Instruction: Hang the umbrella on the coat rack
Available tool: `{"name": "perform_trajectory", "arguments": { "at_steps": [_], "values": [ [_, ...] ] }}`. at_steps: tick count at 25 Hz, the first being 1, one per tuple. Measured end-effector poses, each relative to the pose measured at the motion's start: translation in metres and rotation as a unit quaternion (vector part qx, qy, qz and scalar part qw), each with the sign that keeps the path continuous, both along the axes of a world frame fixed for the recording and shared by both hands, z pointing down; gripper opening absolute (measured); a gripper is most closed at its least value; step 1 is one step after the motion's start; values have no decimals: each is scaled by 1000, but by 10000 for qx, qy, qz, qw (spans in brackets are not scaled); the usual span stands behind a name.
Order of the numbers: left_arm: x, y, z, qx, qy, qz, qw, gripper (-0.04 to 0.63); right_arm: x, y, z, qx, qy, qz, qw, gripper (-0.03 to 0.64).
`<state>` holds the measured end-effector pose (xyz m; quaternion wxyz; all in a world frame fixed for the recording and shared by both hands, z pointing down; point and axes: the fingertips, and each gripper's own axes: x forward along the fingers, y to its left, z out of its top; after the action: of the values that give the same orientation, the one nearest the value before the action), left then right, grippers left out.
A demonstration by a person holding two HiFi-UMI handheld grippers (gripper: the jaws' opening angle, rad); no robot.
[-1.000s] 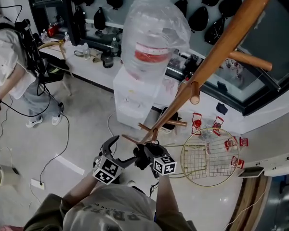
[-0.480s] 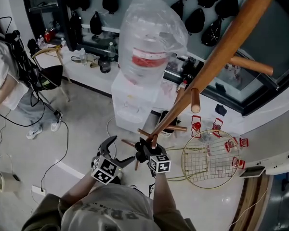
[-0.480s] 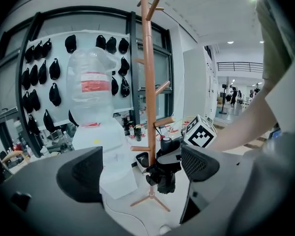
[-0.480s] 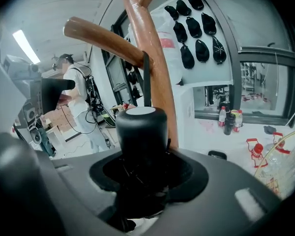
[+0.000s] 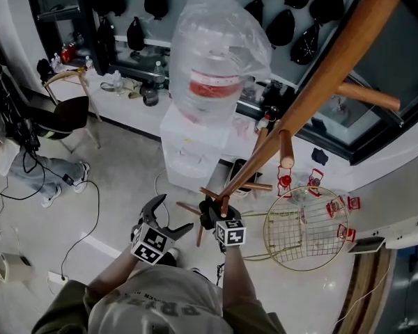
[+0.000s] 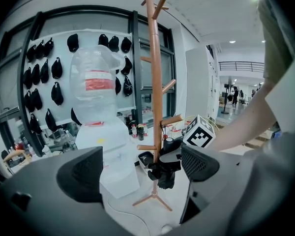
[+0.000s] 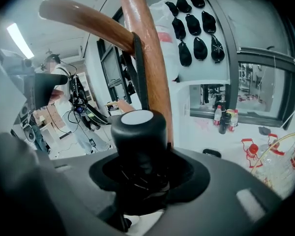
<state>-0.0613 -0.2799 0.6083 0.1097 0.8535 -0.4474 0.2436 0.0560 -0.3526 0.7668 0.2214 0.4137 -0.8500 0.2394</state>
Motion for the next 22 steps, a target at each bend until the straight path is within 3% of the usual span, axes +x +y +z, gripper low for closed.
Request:
{"name": "perform_trajectory", "arguments": {
  "at_steps": [10, 22],
  "values": [
    [0, 0, -1, 0, -9, -13, 10000, 479, 0, 6, -5, -55, -77, 174, 9998, 210],
    [13, 17, -6, 10, -129, -33, 9999, 479, 23, 9, -44, 546, -440, 387, 9968, 222]
  ]
}}
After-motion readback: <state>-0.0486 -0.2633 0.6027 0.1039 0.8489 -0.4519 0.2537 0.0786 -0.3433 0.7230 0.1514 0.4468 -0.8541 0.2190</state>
